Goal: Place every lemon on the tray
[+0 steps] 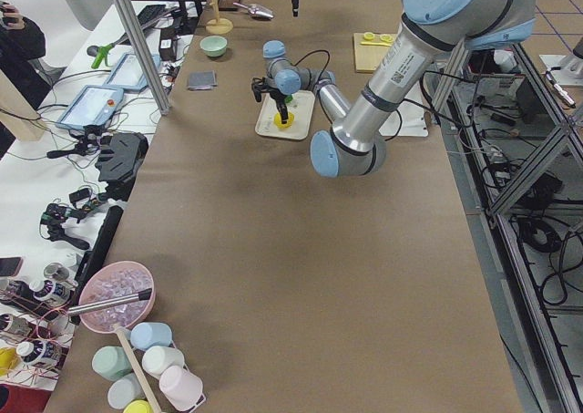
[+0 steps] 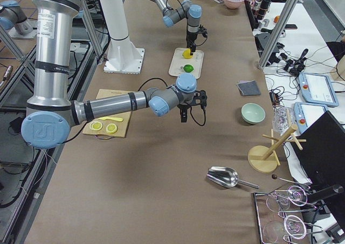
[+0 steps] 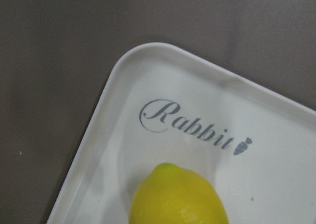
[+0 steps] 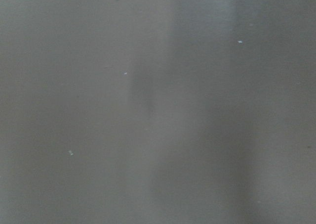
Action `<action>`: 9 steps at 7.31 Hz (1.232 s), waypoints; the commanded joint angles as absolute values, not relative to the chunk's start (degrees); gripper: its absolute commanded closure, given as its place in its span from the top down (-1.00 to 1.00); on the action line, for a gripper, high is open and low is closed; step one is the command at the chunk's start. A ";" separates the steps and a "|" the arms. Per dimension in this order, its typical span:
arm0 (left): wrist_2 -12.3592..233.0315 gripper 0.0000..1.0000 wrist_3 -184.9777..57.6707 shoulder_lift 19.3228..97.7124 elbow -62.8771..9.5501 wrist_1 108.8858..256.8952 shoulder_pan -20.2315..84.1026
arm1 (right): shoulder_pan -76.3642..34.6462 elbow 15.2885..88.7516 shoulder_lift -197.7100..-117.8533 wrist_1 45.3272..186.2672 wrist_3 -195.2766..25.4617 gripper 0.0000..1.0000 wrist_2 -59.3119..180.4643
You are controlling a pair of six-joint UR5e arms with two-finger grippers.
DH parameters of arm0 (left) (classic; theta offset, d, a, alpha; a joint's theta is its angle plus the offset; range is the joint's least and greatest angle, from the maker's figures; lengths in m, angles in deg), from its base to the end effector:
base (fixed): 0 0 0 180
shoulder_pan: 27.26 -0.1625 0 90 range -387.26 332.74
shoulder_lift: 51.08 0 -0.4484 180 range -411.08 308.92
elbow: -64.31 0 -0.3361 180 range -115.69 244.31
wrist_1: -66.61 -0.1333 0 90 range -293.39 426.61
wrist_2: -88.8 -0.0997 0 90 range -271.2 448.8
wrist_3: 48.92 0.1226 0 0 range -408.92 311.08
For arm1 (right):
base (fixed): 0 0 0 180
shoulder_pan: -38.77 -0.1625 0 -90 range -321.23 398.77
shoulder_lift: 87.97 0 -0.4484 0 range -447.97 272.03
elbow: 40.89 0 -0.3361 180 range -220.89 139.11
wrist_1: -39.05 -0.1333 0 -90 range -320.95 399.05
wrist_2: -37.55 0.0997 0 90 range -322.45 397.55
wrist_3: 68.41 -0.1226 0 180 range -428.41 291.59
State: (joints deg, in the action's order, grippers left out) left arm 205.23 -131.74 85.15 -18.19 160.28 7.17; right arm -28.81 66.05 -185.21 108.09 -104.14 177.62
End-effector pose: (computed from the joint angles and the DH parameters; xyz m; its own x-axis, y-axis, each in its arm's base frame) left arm 0.5606 -0.4797 0.2763 0.6367 -0.3007 -0.7101 0.1806 0.9534 -0.2418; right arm -0.1165 -0.3854 0.5675 0.5522 -0.0278 0.8333 0.0069 0.9996 0.0288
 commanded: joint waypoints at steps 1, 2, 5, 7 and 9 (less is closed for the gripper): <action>211.28 0.96 -127.54 83.32 -22.41 155.93 12.96 | -35.29 65.99 -185.62 119.06 -103.74 0.98 176.33; 214.11 0.96 -123.32 81.57 -25.92 151.47 16.73 | -36.97 65.99 -185.45 123.47 -98.52 0.98 175.99; 215.36 0.96 -111.38 70.07 -34.91 147.82 24.48 | -39.36 65.02 -184.74 132.30 -89.08 0.97 168.79; 220.53 0.96 -97.76 62.43 -34.75 146.68 31.50 | -41.02 61.18 -184.83 132.13 -82.87 0.96 168.24; 220.73 0.96 -83.72 56.35 -31.78 146.68 39.06 | -43.48 59.57 -184.74 132.48 -81.50 0.96 169.38</action>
